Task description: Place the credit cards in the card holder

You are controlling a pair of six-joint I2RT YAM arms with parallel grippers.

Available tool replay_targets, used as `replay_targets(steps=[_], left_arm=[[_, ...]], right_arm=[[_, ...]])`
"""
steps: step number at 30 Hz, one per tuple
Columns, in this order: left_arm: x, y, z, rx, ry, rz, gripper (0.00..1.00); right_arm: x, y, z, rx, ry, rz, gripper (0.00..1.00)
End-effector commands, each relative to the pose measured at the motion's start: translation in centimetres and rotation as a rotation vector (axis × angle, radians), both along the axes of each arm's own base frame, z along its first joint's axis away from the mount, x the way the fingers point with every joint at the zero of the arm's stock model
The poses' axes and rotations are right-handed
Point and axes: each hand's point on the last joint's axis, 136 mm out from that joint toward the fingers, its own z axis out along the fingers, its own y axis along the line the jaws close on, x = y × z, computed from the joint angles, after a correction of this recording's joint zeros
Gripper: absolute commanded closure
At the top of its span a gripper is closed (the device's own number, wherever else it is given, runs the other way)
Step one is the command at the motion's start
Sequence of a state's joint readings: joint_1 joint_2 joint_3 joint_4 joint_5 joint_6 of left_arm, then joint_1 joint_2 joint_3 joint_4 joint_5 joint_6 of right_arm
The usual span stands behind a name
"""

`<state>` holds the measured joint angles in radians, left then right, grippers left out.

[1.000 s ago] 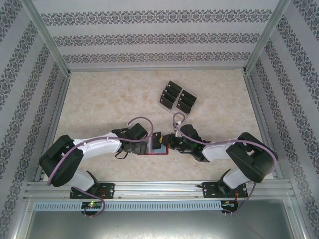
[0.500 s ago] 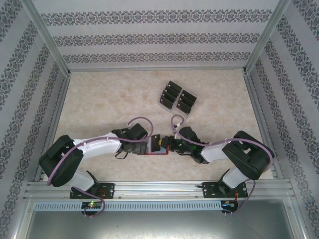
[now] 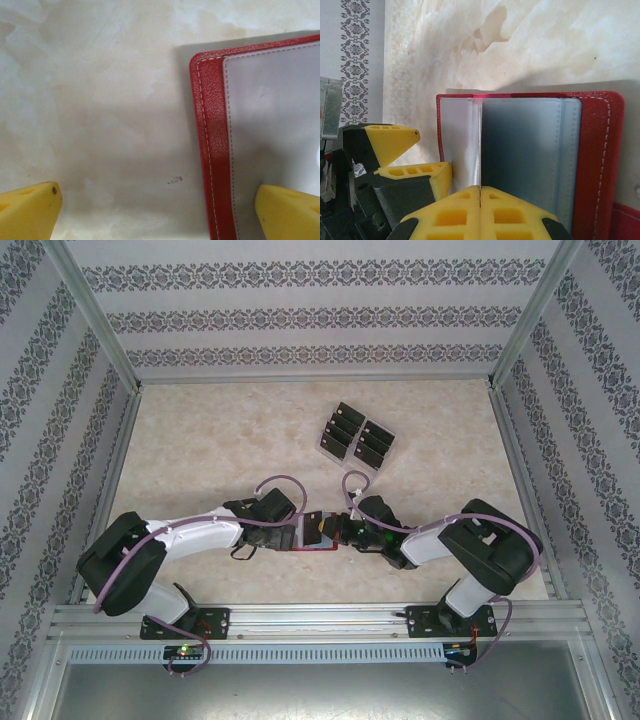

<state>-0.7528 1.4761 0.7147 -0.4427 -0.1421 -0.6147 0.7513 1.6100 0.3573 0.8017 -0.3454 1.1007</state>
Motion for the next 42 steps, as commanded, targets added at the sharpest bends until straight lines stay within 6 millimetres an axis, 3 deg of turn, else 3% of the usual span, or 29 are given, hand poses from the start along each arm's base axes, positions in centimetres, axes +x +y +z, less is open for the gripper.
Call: replay_targets(steps=[1,18,33,42], left_arm=[[-1.3,1.4,-1.1,0.056,0.034,0.008,0.00],[-1.3,1.3,-1.3,0.051,0.039,0.009,0.00],[-1.4,1.3,-1.2,0.051,0.038,0.007,0.00],[-1.3,1.2,-1.5,0.052,0.043,0.009,0.00]], right_arm=[[-0.3,0.3,-0.5,0.009,0.015,-0.001,1.00],[-0.5,0.5,-1.3,0.017,0.051,-0.003,1.00],[0.1,-2.3,-2.3,-0.025,0.055,-0.075,1.00],[0.1,-1.2,-2.0,-0.010,0.057,-0.029,1.00]])
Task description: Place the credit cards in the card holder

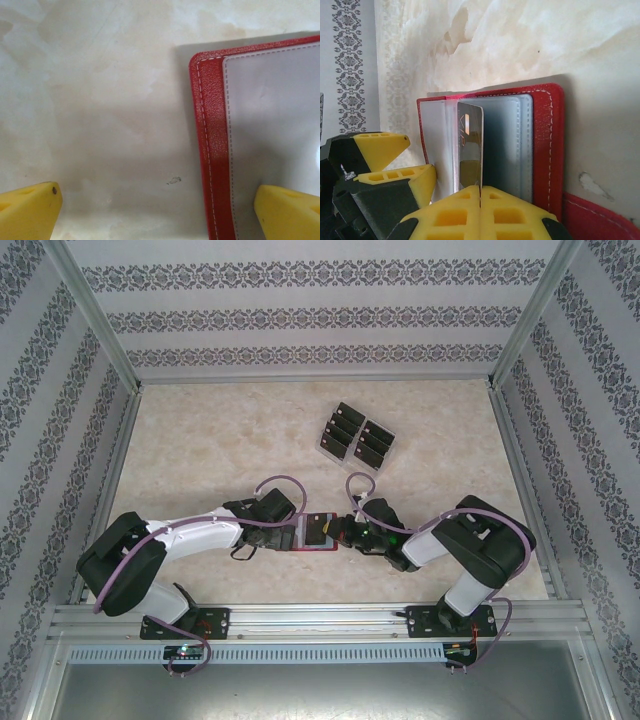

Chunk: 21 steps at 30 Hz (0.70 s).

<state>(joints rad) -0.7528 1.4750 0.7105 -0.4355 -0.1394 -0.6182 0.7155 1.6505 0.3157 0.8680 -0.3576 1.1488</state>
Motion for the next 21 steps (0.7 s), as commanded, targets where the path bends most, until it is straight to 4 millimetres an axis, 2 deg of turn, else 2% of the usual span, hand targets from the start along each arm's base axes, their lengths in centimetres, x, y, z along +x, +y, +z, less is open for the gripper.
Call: replay_targets(steps=[1,8,9,21], left_arm=[[-1.4,1.3,-1.5,0.058,0.046,0.005,0.00],[-1.4,1.3,-1.5,0.059,0.046,0.005,0.00],[-1.4,1.3,-1.6,0.059,0.046,0.005,0.00],[-1.4,1.2,-1.8,0.060,0.052,0.004,0.00]], right_arm=[[-0.1,0.3,-0.6,-0.020,0.004,0.025,1.00],[-0.8,0.9,-1.5,-0.011,0.034,0.057,1.00],[-0.2,1.7,-0.7,0.009,0.016,0.063,1.00],[-0.3,2.2,-0.7,0.021,0.023,0.082,1.00]])
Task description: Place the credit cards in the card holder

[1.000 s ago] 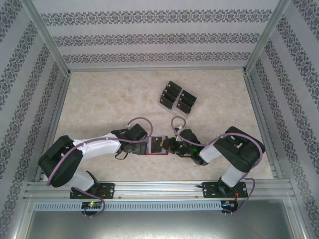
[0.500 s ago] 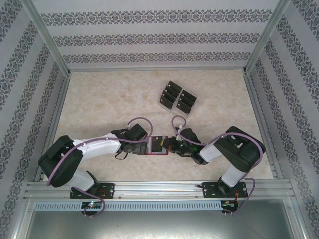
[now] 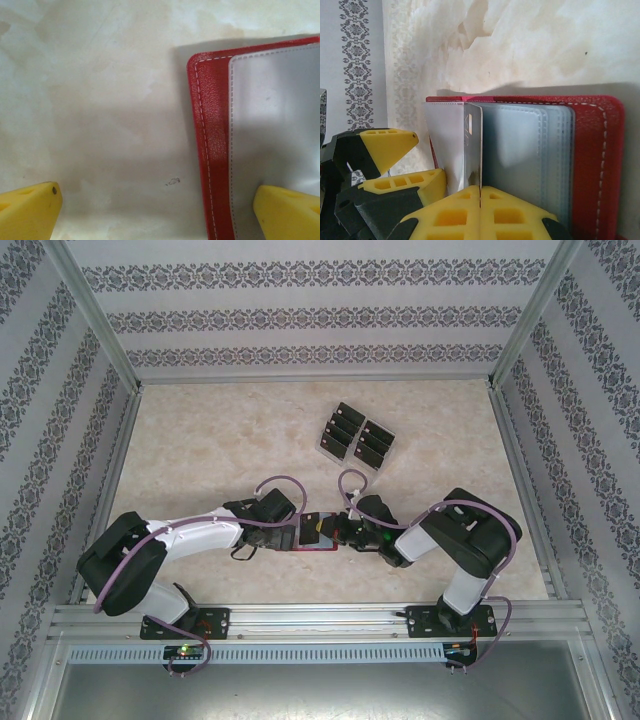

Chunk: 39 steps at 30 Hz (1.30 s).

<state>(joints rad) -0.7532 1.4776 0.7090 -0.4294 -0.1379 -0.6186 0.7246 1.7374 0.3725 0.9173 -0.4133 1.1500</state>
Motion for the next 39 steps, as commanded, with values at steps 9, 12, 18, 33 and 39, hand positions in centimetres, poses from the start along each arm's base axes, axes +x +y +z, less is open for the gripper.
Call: replay_targets(steps=[9,12,18,33,39], left_arm=[[-1.5,1.6,-1.5,0.073,0.048,0.007,0.00],[-1.5,1.7,-1.5,0.075,0.049,0.008,0.00],[-1.6,1.6,-1.5,0.072,0.050,0.008,0.00],[-1.5,1.4,-1.5,0.068,0.050,0.004,0.00],[-1.5,1.4,-1.6,0.067,0.053,0.006,0.00]], right_arm=[[-0.5,-0.8,-0.8,-0.056,0.004,-0.015,1.00],[-0.3,-1.0,-0.6,-0.073,-0.009,-0.014,1.00],[0.2,-0.9,-0.4,-0.093,-0.021,0.001,1.00],[0.7,-1.4,-0.3,-0.190,-0.062,0.027,1.00],[0.7,-1.2,-0.1,-0.203,-0.073,0.040,1.00]])
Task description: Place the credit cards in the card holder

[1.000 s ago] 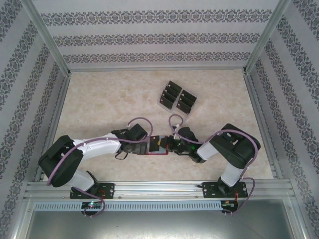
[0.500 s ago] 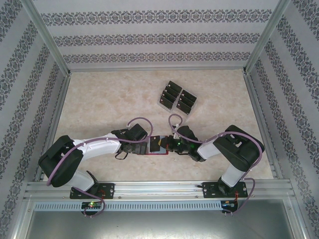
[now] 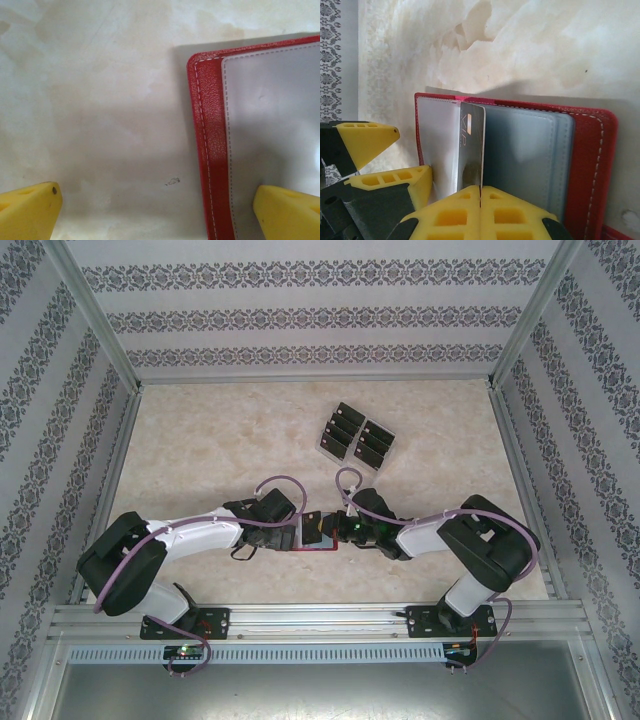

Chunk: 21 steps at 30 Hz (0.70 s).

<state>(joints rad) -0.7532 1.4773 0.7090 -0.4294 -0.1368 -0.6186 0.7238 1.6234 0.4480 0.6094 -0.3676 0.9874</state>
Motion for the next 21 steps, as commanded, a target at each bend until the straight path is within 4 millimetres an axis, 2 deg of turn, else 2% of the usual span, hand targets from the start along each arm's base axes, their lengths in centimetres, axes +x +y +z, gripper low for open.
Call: replay_targets(steps=[1,21], left_arm=[[-1.5,1.4,-1.6,0.068,0.053,0.005,0.00],[-1.5,1.4,-1.9,0.067,0.056,0.004,0.00]], right_arm=[[0.3,-0.5,-0.5,-0.052,-0.013,-0.001,1.00],[-0.9,0.8,-1.1,-0.044,0.008,0.032,1.00]])
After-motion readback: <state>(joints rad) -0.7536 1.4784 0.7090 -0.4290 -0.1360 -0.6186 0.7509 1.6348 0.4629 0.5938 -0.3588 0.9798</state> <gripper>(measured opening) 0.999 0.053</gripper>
